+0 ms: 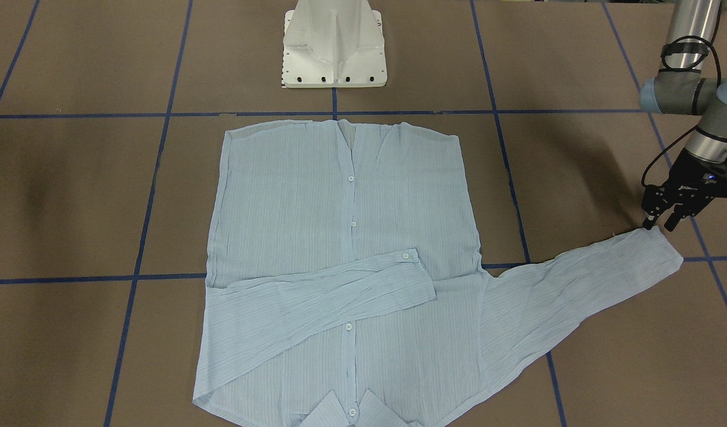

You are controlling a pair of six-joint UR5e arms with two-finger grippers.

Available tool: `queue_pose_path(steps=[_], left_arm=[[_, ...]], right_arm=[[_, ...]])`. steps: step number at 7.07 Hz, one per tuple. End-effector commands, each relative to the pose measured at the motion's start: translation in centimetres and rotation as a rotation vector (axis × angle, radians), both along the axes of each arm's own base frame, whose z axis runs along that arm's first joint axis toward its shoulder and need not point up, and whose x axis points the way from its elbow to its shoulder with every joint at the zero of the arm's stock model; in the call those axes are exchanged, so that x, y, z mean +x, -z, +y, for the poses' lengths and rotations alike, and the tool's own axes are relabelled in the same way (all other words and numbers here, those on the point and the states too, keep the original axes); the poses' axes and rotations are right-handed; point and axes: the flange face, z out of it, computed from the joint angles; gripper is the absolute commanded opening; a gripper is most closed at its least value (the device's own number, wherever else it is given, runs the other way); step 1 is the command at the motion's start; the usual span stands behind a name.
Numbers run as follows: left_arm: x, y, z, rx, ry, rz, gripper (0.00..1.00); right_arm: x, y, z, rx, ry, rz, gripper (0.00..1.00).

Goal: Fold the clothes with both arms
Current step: 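Lower the left gripper and grasp the cuff of the other sleeve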

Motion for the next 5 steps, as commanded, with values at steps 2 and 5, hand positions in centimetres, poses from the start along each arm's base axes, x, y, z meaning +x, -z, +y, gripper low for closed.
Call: queue_pose_path(steps=[2, 5], left_arm=[[0.44, -0.17, 0.17, 0.006, 0.000, -0.007, 0.57], [0.36, -0.07, 0.30, 0.020, -0.002, 0.000, 0.00]], right_arm=[[0.06, -0.36, 0.17, -0.005, -0.001, 0.002, 1.00], [0.05, -0.35, 0.18, -0.005, 0.001, 0.001, 1.00]])
